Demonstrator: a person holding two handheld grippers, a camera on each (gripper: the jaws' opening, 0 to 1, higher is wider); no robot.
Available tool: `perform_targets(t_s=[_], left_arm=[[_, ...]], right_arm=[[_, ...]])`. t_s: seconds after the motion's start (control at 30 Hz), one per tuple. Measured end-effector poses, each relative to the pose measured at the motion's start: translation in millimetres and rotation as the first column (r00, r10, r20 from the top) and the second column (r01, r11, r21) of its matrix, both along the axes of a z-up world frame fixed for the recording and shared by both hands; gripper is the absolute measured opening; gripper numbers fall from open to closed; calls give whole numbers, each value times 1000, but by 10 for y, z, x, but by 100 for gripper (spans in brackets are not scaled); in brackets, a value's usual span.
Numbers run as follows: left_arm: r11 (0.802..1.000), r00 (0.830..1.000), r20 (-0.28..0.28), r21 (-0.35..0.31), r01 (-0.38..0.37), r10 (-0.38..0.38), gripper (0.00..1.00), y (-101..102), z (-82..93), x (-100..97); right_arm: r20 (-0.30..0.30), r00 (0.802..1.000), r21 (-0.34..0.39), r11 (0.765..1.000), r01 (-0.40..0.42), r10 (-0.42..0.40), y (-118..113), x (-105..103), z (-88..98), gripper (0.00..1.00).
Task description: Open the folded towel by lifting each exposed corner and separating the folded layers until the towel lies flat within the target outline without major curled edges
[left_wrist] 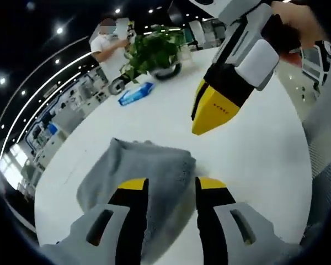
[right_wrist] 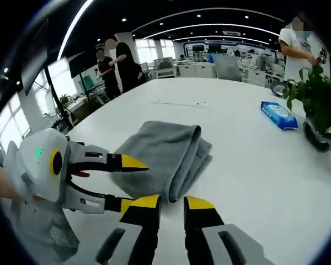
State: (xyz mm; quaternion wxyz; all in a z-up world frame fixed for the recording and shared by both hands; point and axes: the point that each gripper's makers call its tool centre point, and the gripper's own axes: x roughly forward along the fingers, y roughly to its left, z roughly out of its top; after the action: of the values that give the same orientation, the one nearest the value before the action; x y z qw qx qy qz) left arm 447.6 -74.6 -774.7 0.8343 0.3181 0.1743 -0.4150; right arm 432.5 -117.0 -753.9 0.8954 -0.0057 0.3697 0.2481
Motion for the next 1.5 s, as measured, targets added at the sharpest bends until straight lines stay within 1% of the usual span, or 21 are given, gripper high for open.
perform_targets(t_s=[0.17, 0.37, 0.43, 0.47, 0.57, 0.63, 0.73, 0.77, 0.8, 0.83, 0.9, 0.93, 1.07, 1.13, 1.2, 1.27, 1.33, 1.4, 1.43, 1.47, 1.5], left_arm=[[999, 1000, 5, 37, 10, -10, 28, -24, -95, 79], [998, 1000, -9, 60, 26, -25, 12, -8, -132, 103], [999, 1000, -21, 46, 20, -19, 7, -10, -100, 89], [999, 1000, -23, 49, 20, -19, 6, -9, -96, 80], [999, 999, -54, 47, 13, -10, 5, 0, -85, -6], [1000, 996, -86, 21, 0, 2, 4, -3, -68, -93], [997, 986, -164, -59, -46, 36, 4, -28, -16, -229], [987, 972, -223, -126, -101, 71, 4, -32, 40, -266], [980, 966, -244, -152, -125, 85, 4, -33, 63, -271], [959, 948, -296, -216, -183, 114, 4, -23, 133, -275], [921, 923, -358, -293, -257, 144, 4, 22, 244, -273], [911, 917, -370, -311, -271, 147, 4, 43, 280, -282], [887, 912, -382, -357, -294, 149, 3, 122, 409, -347], [886, 914, -377, -357, -295, 153, 3, 156, 431, -405], [890, 919, -363, -353, -288, 154, 3, 182, 435, -486], [907, 927, -342, -324, -269, 153, 4, 216, 390, -591], [918, 930, -337, -303, -257, 150, 4, 245, 340, -704], [927, 937, -318, -289, -240, 144, 4, 269, 331, -791], [935, 940, -311, -271, -228, 139, 4, 284, 320, -856], [939, 943, -305, -266, -219, 134, 4, 289, 322, -898], [942, 945, -302, -260, -211, 128, 4, 292, 324, -938]], right_arm=[[-16, 1000, 9, 1000, 2, -2, 44, 3, -120, 12], [-28, 999, 40, 999, 32, -31, 46, -47, -161, 12], [-28, 1000, -16, 1000, -1, 1, 25, -105, -200, 12], [-34, 999, -12, 1000, -5, 5, 38, -134, -206, 11], [-66, 997, 77, 996, 42, -37, 68, -222, -176, 12], [-73, 996, 97, 994, 59, -52, 36, -266, -162, 12], [-91, 994, 121, 990, 71, -60, 4, -362, -142, 16], [-99, 993, 132, 988, 74, -61, -5, -405, -135, 18], [-98, 993, 143, 987, 74, -61, -5, -426, -121, 20], [-111, 991, 177, 980, 93, -74, 4, -459, -90, 20], [-121, 988, 261, 957, 124, -95, 44, -493, 9, 21], [-137, 985, 298, 944, 140, -103, 64, -512, 47, 23], [-156, 983, 374, 915, 154, -102, 132, -552, 140, 27], [-171, 980, 426, 889, 167, -103, 200, -557, 189, 28], [-256, 959, 574, 778, 255, -125, 312, -548, 288, 30], [-321, 936, 626, 708, 326, -147, 329, -545, 286, 35], [-343, 925, 609, 712, 350, -160, 303, -561, 168, 33], [-411, 900, 597, 704, 385, -144, 388, -642, 53, 33], [-442, 885, 602, 684, 412, -144, 422, -658, 0, 33], [-446, 883, 617, 664, 422, -148, 440, -647, -8, 33], [-467, 871, 629, 635, 448, -152, 452, -644, -19, 33]])
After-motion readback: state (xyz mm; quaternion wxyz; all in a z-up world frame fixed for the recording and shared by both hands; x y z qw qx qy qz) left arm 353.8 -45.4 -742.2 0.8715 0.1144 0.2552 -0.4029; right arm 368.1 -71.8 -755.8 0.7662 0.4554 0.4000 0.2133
